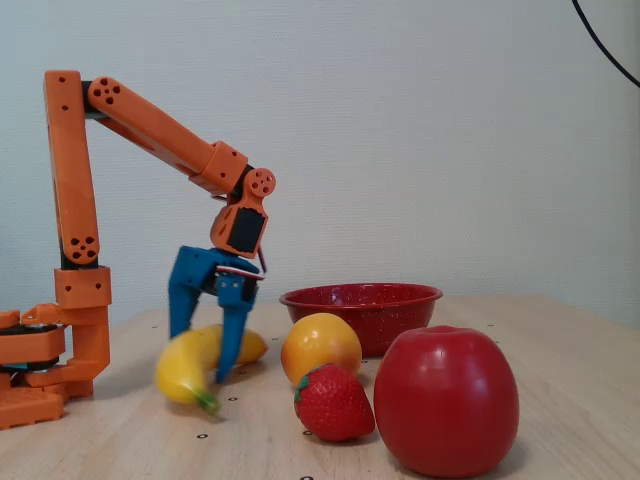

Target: Put the banana in the red bowl.

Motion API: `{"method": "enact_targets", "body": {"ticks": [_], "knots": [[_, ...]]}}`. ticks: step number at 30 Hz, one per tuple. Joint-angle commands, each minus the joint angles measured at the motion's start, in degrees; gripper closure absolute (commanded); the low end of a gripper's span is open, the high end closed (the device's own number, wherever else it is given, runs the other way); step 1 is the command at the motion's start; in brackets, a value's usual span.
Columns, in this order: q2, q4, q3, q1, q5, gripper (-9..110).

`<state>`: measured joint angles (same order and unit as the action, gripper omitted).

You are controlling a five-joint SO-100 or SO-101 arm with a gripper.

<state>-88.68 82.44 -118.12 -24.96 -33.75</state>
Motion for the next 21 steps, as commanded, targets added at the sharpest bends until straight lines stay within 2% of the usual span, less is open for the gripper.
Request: {"method": "enact_targets", "body": {"ticks": [1,9,21], "knots": [[-4.8,5.4,6.0,0.3,-2.5,101],[-11.1,19.6,11.6,-3.5,-5.3,101],[-24.3,26.3,19.8,-7.1,-3.8,101]]}}
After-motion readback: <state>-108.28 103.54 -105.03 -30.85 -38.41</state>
